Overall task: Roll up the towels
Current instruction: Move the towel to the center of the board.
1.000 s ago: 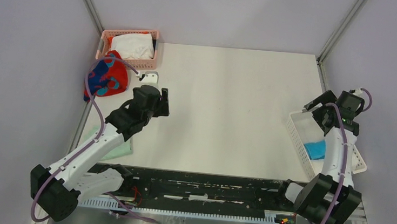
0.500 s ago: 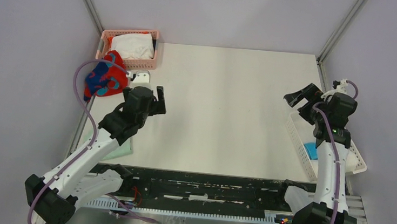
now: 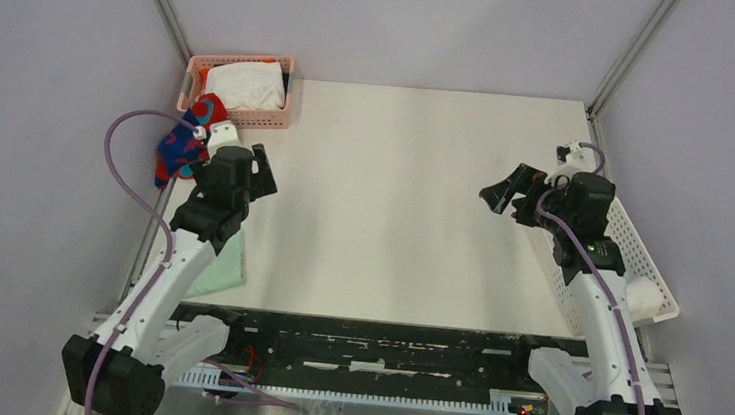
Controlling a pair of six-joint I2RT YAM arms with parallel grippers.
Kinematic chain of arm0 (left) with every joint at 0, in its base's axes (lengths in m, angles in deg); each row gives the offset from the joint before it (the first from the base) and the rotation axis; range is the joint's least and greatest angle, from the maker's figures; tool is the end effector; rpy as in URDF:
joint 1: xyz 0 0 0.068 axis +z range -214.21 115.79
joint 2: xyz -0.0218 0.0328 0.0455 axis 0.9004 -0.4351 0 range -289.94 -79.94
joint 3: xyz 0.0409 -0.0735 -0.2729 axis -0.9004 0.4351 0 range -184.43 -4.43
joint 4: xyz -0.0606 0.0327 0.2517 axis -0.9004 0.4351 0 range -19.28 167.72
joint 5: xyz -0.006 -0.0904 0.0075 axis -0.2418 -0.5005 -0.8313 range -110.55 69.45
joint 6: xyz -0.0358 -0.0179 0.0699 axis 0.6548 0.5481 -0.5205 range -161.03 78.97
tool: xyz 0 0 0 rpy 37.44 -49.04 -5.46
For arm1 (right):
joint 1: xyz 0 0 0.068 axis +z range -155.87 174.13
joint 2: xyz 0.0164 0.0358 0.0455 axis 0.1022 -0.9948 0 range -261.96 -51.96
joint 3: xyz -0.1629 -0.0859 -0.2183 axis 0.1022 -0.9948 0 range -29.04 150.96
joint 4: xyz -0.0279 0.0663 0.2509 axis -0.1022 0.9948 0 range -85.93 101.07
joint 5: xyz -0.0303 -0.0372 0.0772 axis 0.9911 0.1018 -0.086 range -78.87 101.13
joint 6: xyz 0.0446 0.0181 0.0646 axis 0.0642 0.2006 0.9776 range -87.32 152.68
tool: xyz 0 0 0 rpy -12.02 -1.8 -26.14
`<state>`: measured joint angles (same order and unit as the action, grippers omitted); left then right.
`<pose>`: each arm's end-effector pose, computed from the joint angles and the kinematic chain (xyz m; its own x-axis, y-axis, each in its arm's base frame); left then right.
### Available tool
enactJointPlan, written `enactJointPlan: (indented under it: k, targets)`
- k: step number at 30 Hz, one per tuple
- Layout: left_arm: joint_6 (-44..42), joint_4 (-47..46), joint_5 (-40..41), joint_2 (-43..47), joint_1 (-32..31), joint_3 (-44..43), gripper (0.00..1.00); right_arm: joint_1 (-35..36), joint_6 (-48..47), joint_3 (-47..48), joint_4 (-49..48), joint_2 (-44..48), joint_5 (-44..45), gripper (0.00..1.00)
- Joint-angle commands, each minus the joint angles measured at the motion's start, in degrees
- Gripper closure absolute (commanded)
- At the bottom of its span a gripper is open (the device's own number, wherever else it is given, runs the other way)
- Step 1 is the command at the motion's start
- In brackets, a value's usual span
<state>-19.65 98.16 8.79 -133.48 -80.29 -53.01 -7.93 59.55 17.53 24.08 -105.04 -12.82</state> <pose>0.2187 -0.0276 0.3028 -0.4225 -0.2089 -0.8819 -0.3330 0.9408 -0.0633 0.2272 0.0201 0.3055 -0.5473 0.4331 -0.7162 -0.0926 0.8191 0.5661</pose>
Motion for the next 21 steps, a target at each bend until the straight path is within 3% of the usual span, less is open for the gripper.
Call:
enactJointPlan:
  k: [1, 8, 15, 21]
  targets:
    - [1.8, -3.18, -2.03, -3.01, 6.19, -1.59, 0.01, 3.62, -1.77, -0.98, -4.53, 0.96, -0.21, 0.0]
    - [8.33, -6.9, -8.2, -18.25, 19.59, -8.22, 0.04, 8.47, -3.39, -1.58, -3.99, 2.4, 0.29, 0.0]
    - [8.66, -17.11, -8.7, -36.13, 24.41, -17.62, 0.15, 12.47, -4.79, -2.15, -3.04, 3.63, 1.0, 0.0]
    - [8.99, -16.85, -8.17, -53.13, 27.03, -29.5, 0.21, 13.09, -5.5, -1.79, -2.22, 3.59, 1.65, 0.0]
